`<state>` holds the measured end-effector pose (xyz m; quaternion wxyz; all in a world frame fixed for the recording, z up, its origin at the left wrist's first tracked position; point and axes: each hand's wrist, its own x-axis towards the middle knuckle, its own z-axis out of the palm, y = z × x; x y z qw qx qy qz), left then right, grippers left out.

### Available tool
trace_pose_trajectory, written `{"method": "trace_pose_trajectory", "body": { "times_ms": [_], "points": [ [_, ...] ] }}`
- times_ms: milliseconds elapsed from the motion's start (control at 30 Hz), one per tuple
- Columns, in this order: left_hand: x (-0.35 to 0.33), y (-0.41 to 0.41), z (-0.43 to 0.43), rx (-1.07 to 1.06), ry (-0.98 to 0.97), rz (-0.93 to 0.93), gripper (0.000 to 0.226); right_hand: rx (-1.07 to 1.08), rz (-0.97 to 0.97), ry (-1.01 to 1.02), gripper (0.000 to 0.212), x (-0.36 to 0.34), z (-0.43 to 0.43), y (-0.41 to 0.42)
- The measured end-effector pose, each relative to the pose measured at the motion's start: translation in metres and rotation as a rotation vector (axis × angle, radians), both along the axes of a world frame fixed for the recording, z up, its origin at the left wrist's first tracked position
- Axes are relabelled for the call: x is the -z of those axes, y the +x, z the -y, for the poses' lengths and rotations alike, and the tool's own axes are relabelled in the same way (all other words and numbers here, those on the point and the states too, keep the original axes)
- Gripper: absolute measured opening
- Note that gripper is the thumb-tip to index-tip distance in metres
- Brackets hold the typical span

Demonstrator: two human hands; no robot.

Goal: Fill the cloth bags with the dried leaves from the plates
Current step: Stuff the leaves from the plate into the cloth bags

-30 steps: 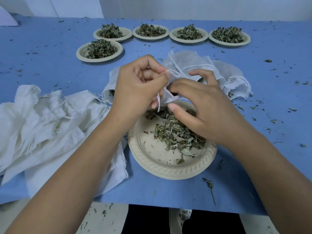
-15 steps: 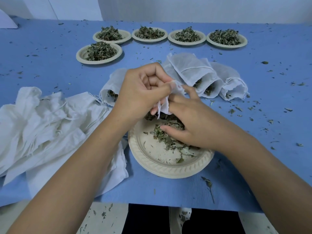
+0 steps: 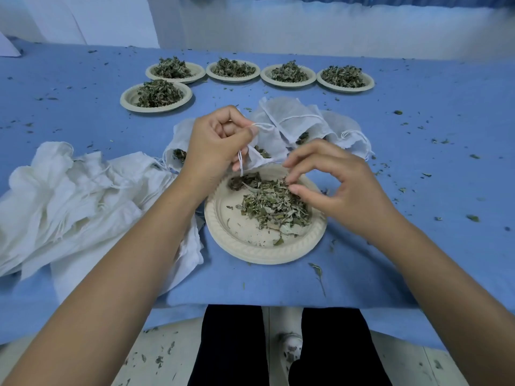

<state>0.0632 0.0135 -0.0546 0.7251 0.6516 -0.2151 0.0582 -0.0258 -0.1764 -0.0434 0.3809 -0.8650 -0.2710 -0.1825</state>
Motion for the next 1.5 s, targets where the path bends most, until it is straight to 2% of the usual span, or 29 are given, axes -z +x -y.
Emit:
{"method": "trace_pose_trajectory", "body": {
  "times_ms": [100, 167, 267, 367, 500, 567, 633, 700, 767, 800, 867, 933, 967, 1033, 1100, 1200, 1333, 1400, 1467, 1500],
  "points": [
    [0.002, -0.001, -0.002, -0.014, 0.001, 0.006, 0.012, 0.116, -0.193, -0.116, 0.019, -0.006, 0.015, -0.02],
    [0.002, 0.0, -0.003, -0.017, -0.011, 0.002, 0.014, 0.121, -0.424, -0.222, 0.023, -0.009, 0.021, -0.033],
    [0.002, 0.0, -0.003, -0.007, -0.03, -0.005, 0.019, 0.133, -0.66, -0.492, 0.027, -0.006, 0.016, -0.05],
    [0.001, -0.001, -0.003, 0.0, -0.034, 0.006, 0.021, 0.234, -0.555, -0.711, 0.026, -0.005, 0.006, -0.057],
    [0.001, -0.001, -0.003, -0.023, -0.019, 0.01, 0.018, 0.164, -0.564, -0.735, 0.018, -0.009, 0.0, -0.059],
    [0.001, 0.0, -0.003, -0.027, -0.018, 0.0, 0.017, 0.093, -0.633, -0.628, 0.013, -0.016, 0.007, -0.055],
    [0.0, 0.0, -0.001, -0.031, -0.014, 0.002, 0.017, 0.028, -0.652, -0.372, 0.007, -0.029, 0.014, -0.045],
    [-0.001, 0.001, 0.0, -0.027, -0.001, 0.011, 0.017, 0.014, -0.502, -0.07, 0.007, -0.038, 0.013, -0.027],
    [-0.001, 0.0, 0.001, -0.021, 0.028, 0.019, 0.016, 0.053, -0.209, 0.124, 0.012, -0.039, 0.002, -0.002],
    [-0.001, 0.0, 0.002, -0.015, 0.041, 0.019, 0.015, 0.105, -0.052, 0.112, 0.013, -0.037, -0.007, 0.01],
    [-0.001, -0.002, 0.003, 0.006, 0.039, 0.016, 0.014, 0.236, 0.22, -0.048, 0.01, -0.03, -0.023, 0.031],
    [-0.002, -0.002, 0.002, 0.016, 0.014, 0.024, 0.014, 0.305, 0.374, -0.249, 0.008, -0.02, -0.03, 0.047],
    [-0.002, -0.002, 0.003, 0.013, 0.008, 0.037, 0.014, 0.303, 0.39, -0.335, 0.009, -0.015, -0.032, 0.052],
    [-0.003, -0.002, 0.004, 0.001, 0.016, 0.055, 0.016, 0.233, 0.303, -0.432, 0.014, -0.006, -0.037, 0.056],
    [-0.004, -0.003, 0.005, -0.018, 0.036, 0.05, 0.016, 0.154, 0.193, -0.399, 0.024, -0.004, -0.035, 0.056],
    [-0.006, -0.004, 0.004, -0.061, 0.043, 0.058, 0.015, 0.166, 0.208, -0.285, 0.035, -0.009, -0.026, 0.05],
    [-0.009, -0.009, 0.005, -0.06, 0.074, 0.11, 0.016, 0.099, 0.091, -0.509, 0.049, -0.004, -0.034, 0.044],
    [-0.009, -0.009, 0.006, -0.116, 0.085, 0.083, 0.018, 0.089, 0.042, -0.299, 0.041, -0.009, -0.034, 0.041],
    [-0.011, -0.005, 0.002, -0.22, 0.037, 0.039, 0.02, 0.117, 0.121, -0.013, 0.028, -0.017, -0.024, 0.042],
    [-0.011, -0.002, 0.0, -0.262, -0.007, 0.016, 0.021, 0.097, 0.133, 0.059, 0.025, -0.02, -0.018, 0.044]
  ]
}}
